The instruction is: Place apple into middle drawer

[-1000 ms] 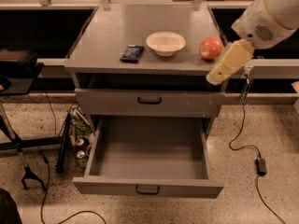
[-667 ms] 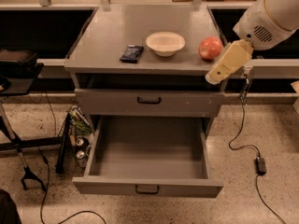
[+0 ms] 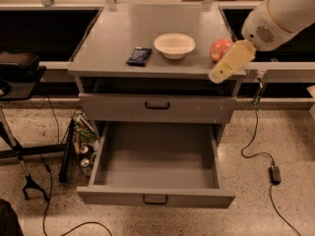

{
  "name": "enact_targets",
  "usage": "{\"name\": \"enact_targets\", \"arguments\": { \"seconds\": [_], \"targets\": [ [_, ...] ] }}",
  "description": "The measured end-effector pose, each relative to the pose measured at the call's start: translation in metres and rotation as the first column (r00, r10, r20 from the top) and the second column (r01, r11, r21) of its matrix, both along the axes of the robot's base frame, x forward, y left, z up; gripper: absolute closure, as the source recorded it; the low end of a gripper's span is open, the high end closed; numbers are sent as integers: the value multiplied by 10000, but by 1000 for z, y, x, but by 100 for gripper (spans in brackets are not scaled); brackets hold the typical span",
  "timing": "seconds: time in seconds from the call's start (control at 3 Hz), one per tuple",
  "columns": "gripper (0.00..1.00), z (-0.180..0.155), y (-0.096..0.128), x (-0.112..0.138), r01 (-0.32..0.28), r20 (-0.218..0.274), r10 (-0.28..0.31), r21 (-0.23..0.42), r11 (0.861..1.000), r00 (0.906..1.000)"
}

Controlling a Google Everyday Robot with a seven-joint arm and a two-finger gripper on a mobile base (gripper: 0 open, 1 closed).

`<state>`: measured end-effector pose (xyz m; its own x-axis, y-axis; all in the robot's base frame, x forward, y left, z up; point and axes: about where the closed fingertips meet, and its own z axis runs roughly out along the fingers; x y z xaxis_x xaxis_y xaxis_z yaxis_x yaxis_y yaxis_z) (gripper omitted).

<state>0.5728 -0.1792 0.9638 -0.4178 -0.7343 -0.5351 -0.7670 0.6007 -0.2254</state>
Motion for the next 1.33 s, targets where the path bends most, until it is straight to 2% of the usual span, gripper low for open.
{"name": "enact_targets", "arguments": {
  "seconds": [0.33,0.67,1.0,1.33],
  "targets": [
    [0,-24,-13,53,1673,-96,-1670,462,9848,9859],
    [0,-50,-36,98,3422,-265,-3412,845,9358,9396],
    [0,-64,-59,134,4688,-278,-4688,1128,8761,8829],
    [0,-74,-69,166,5267,-301,-5277,1330,8396,8489]
  ]
}}
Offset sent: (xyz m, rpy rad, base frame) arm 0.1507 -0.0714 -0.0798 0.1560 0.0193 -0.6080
